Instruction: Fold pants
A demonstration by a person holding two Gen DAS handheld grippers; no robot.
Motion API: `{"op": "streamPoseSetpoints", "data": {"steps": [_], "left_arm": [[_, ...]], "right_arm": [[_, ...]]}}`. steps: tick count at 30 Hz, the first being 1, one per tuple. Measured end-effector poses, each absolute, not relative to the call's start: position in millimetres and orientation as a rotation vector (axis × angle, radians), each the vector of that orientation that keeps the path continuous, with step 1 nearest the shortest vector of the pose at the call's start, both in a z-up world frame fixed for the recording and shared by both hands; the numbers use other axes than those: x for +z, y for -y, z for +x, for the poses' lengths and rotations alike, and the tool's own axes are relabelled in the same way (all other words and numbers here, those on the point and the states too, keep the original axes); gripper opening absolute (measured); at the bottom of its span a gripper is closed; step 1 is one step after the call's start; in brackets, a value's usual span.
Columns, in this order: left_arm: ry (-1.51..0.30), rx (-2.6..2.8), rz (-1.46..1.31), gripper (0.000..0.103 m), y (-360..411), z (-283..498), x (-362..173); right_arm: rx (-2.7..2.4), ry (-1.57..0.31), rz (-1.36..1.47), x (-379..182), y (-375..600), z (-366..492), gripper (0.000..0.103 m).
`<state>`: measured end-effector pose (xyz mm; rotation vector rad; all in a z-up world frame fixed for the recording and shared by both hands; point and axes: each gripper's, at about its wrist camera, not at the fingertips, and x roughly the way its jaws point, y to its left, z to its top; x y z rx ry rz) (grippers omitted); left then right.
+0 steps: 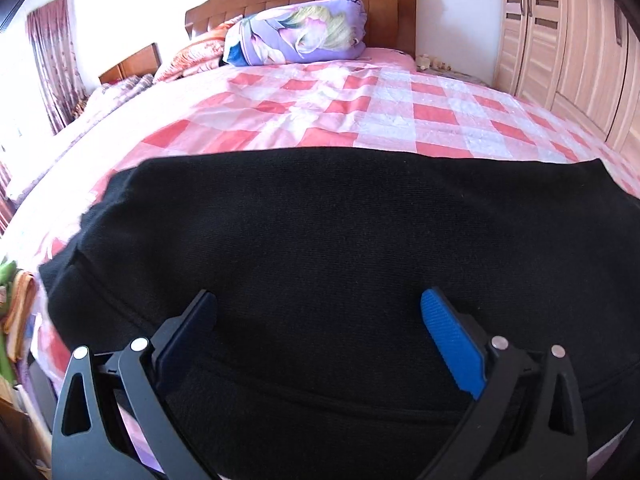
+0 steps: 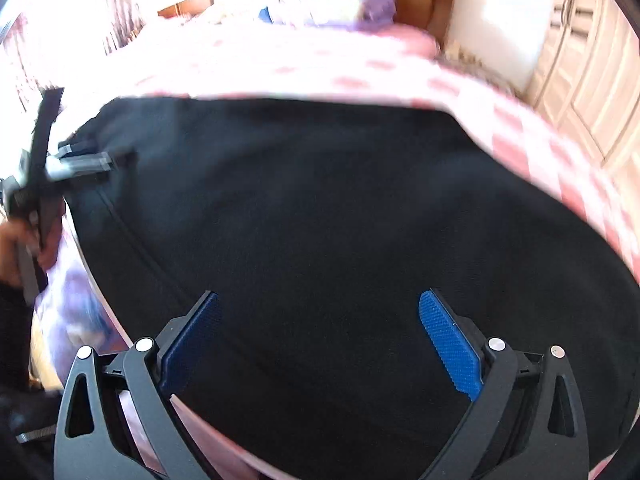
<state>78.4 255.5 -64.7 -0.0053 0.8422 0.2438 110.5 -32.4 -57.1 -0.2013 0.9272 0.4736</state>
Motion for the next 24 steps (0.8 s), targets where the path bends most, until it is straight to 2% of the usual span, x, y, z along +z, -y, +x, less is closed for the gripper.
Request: {"op": "streamPoseSetpoints", "data": {"steps": [3,6,13,16,21,24], "left_arm": [[-0.821,0.274,0.049,0.102,-248,77,-66],[-0.844,0.241,-0.027,0.102,-261,79,-68],[-0.841,0.231,-0.051,0.102,-262,77,-70],[-0.854,0.28,-0.019,0.102,-255,72,-60],[-0.82,0.275,0.004,0.102,-259,61,-68],[-0.821,0.254,-0.035,0.102,-265,60,-70]], "right_arm": [[0.57,-0.905,-0.173,-56,7,122,0.096],[0.522,-0.972,-0.291,-82,-7,134,0.099],[0.566,-0.981,-0.231,-74,39,118,0.098],[0.431,-0.945,-0.212,-65,86,109,0.098],[0.024,-0.977,-0.072,-74,233,111,0.099],[0.126,-0.922,0.0,-81,263,98,0.099]]}}
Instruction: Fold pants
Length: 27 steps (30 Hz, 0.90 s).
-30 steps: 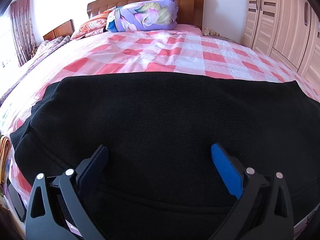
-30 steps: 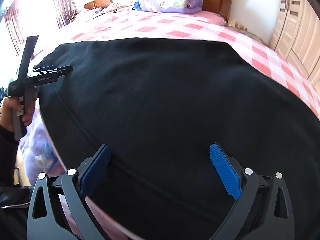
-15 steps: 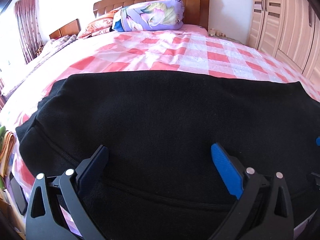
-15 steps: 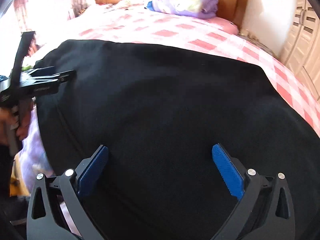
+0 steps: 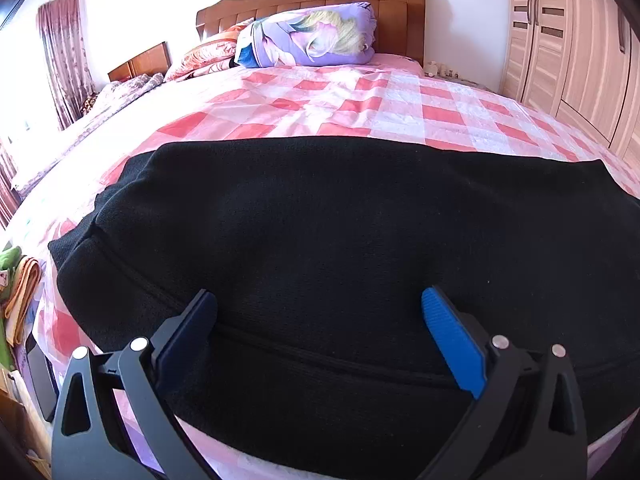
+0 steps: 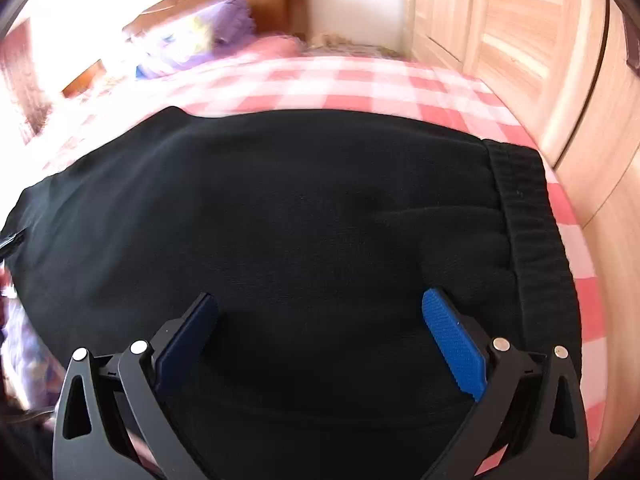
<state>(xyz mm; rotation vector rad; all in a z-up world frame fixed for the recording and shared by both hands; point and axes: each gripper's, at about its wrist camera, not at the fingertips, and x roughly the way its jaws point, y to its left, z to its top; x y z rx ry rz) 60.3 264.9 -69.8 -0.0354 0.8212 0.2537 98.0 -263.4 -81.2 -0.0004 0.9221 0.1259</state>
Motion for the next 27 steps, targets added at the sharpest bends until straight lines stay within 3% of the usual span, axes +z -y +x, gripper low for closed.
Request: {"op": "streamPoseSetpoints", "data": {"steps": [7,13,19,24,27], "left_arm": [[-0.837,0.325,0.002,0.102,-260,58,-60],[-0.76,0.329,-0.003,0.102,-273,41,-54],[-0.598,0.348,-0.318,0.102,-351,-12,-32],[-0.581,0.452,-0.717,0.101,-448,-60,-56],[-0.582,0.455,-0.768,0.1,-469,-76,-62]], "right_arm": [[-0.083,-0.975,-0.032,-70,233,109,0.098],[0.301,-0.862,-0.09,-38,90,114,0.098],[0.674,-0.803,-0.292,-30,-83,105,0.098],[0.869,-0.724,-0.432,-29,-190,86,0.098],[0.936,-0.709,-0.499,-35,-233,78,0.098]]}}
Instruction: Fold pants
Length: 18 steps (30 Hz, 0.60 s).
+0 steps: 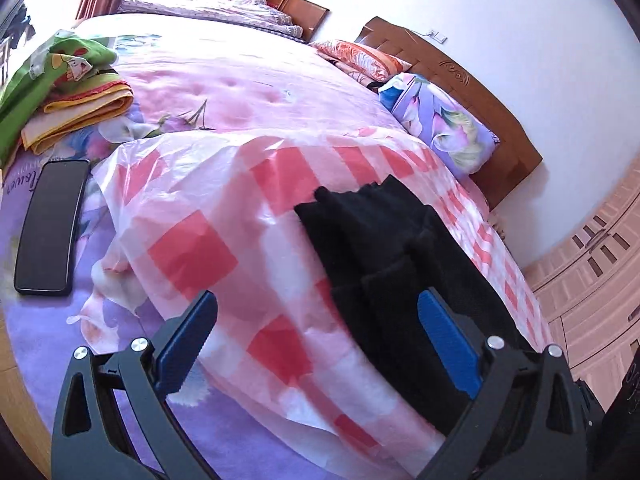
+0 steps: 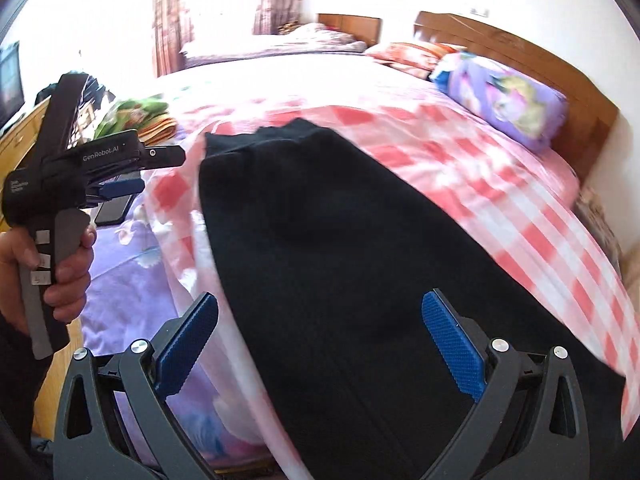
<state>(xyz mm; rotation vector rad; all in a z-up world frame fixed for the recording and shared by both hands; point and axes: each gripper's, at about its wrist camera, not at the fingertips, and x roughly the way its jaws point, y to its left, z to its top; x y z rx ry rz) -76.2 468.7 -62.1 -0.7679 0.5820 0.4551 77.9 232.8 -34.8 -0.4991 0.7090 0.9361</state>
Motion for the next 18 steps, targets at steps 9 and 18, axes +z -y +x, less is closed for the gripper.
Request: {"op": "streamPoseSetpoints", "data": {"steps": [9,18], "left_arm": [[-0.571,0.26,-0.917,0.088,-481,-33,-79],[-0.594,0.187,-1.03,0.078,-494,-12,-111]], "right_arm": [[0.91,-0.784,-0.495,-72,-273,92,0.098],[0.926,-0.805,-0.436,-67,-278,98,0.098]]}}
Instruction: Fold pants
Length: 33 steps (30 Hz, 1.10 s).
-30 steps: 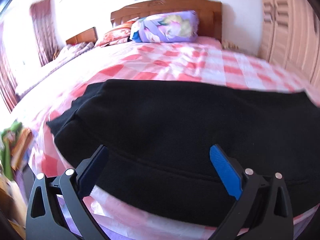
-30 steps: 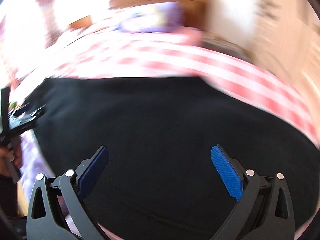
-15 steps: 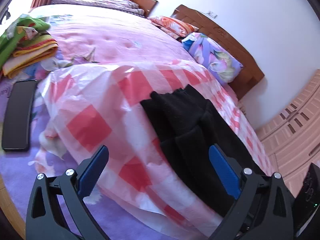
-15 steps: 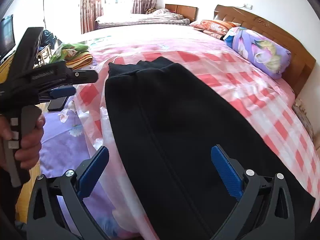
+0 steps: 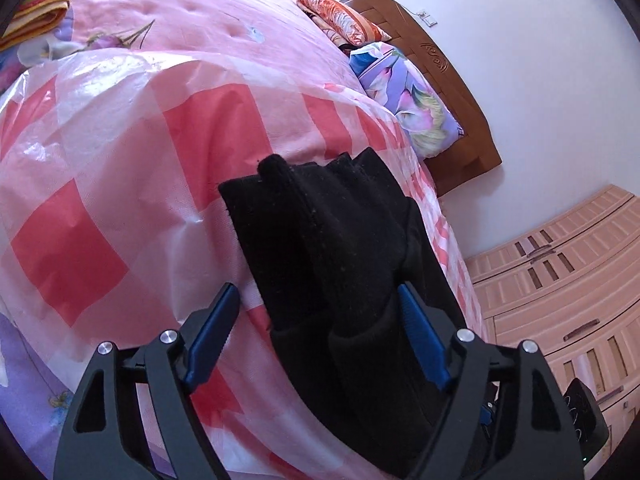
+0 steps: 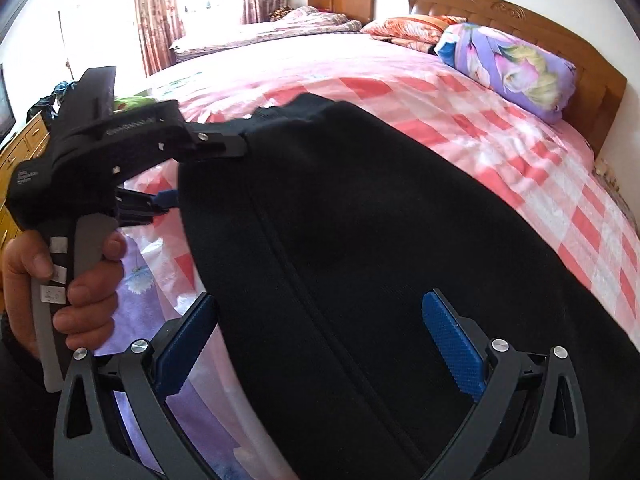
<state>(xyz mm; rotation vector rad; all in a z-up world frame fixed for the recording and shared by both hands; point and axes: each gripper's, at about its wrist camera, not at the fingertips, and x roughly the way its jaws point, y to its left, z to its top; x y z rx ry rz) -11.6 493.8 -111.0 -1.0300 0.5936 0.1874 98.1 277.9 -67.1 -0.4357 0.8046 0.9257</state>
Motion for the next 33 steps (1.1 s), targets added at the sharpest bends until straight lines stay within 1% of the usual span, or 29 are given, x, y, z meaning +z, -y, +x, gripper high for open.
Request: {"op": "streamPoseSetpoints", "data": {"steps": [1,4,6,9,11,12,14,15,17,19,20,22,26,29,31,33], "left_arm": [[-0.594,0.187,-1.028,0.065,-492,-13,-109],[-0.593,0.19,-0.982,0.042,-488,-16,-98],[-0.58,0.198,-0.936,0.033,-483,-21,-85],[-0.579,0.211,-0.865,0.03,-473,-23,-62],[-0.626,0.255,-0.803,0.03,-466,-17,-51],[-0.659,0.287,-0.77,0.032,-463,-12,-48],[-0.702,0.338,-0.741,0.033,-461,-6,-50],[-0.71,0.346,-0.75,0.034,-464,-5,-55],[-0.707,0.338,-0.826,0.04,-474,-9,-67],[-0.662,0.31,-0.89,0.06,-484,-19,-72],[-0.643,0.304,-0.893,0.063,-484,-22,-70],[-0.626,0.287,-0.868,0.063,-488,-23,-64],[-0.669,0.307,-0.855,0.063,-496,-7,-63],[-0.688,0.289,-0.885,0.062,-503,6,-72],[-0.697,0.281,-0.861,0.061,-504,10,-70],[-0.686,0.241,-0.875,0.061,-507,9,-65]], "right_arm": [[0.936,-0.796,-0.442,-64,-283,96,0.098],[0.966,-0.762,-0.479,-57,-300,88,0.098],[0.981,-0.757,-0.482,-55,-308,84,0.098],[1.006,-0.741,-0.457,-51,-310,79,0.098],[1.012,-0.726,-0.451,-50,-310,77,0.098],[1.019,-0.725,-0.448,-50,-310,76,0.098],[1.02,-0.73,-0.448,-51,-309,77,0.098],[1.015,-0.735,-0.449,-53,-308,79,0.098],[1.002,-0.758,-0.454,-60,-307,84,0.098],[0.975,-0.793,-0.458,-70,-305,92,0.098],[0.967,-0.824,-0.443,-77,-304,97,0.098],[0.976,-0.823,-0.403,-74,-301,99,0.098],[0.988,-0.793,-0.385,-63,-308,95,0.098],[0.984,-0.766,-0.473,-61,-328,88,0.098],[0.984,-0.755,-0.522,-62,-339,84,0.091],[0.956,-0.745,-0.573,-65,-351,85,0.091]]}}
